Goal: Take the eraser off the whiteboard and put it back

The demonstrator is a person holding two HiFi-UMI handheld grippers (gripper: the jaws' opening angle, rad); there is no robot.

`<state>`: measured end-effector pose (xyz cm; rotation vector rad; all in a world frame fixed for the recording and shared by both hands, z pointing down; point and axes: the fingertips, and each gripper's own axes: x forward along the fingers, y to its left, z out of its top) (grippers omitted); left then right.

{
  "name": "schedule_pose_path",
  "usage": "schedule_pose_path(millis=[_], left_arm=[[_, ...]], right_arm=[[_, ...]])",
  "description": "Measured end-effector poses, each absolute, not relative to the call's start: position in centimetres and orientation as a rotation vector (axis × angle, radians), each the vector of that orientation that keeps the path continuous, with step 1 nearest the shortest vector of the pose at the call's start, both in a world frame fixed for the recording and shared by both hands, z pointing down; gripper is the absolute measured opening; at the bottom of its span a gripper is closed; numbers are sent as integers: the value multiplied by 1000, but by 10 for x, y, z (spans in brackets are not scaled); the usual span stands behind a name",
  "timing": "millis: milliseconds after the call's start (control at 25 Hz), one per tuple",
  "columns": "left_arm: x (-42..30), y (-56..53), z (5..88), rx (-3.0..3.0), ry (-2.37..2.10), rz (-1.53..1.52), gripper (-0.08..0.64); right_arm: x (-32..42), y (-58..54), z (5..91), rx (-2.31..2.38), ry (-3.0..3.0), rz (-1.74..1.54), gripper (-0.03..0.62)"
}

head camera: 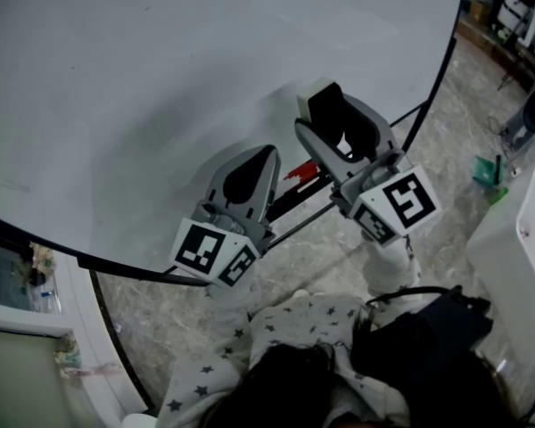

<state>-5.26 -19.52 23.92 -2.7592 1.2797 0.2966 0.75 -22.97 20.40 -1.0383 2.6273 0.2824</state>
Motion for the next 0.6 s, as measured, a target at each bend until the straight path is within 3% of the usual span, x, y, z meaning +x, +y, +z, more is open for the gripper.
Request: schedule_pose_path(millis=[600], left_arm=[[-91, -217, 225, -2690, 1351, 303, 2]], right_arm=[[-36, -263, 180, -1114, 2604, 416, 262]])
